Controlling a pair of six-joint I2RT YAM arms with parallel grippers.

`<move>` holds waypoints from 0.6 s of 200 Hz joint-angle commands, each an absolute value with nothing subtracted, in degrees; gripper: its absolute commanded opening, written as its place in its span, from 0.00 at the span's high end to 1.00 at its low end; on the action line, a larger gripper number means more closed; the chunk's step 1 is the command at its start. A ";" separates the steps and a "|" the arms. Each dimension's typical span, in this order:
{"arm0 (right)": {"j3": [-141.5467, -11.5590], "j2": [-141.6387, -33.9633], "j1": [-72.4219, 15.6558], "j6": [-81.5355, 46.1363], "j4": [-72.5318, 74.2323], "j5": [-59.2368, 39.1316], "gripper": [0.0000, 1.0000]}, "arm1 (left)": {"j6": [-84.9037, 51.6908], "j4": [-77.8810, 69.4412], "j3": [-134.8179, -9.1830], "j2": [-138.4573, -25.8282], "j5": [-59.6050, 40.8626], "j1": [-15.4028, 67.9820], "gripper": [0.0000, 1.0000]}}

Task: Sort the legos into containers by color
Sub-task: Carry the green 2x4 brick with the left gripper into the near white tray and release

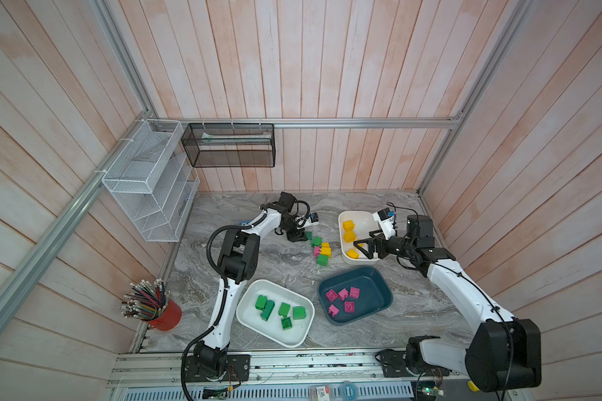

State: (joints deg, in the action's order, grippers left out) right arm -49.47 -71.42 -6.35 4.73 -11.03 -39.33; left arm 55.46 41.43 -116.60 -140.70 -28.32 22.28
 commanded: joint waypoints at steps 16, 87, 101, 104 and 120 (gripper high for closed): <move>-50.36 -71.19 -6.59 5.63 -12.23 -39.29 0.02 | 57.44 45.93 -118.62 -142.87 -27.51 22.59 0.56; -51.22 -71.55 -6.68 5.11 -12.13 -40.23 0.02 | 48.25 41.88 -114.81 -131.80 -26.02 22.47 0.73; -51.25 -71.24 -7.16 5.34 -12.22 -40.25 0.02 | 44.63 40.80 -111.26 -126.61 -25.64 22.82 0.73; -51.24 -71.20 -7.20 5.35 -12.22 -40.25 0.02 | 43.77 40.51 -110.22 -125.60 -25.36 22.94 0.73; -51.13 -70.78 -7.62 5.32 -12.27 -40.26 0.02 | 37.31 38.41 -103.44 -118.10 -22.38 23.84 0.73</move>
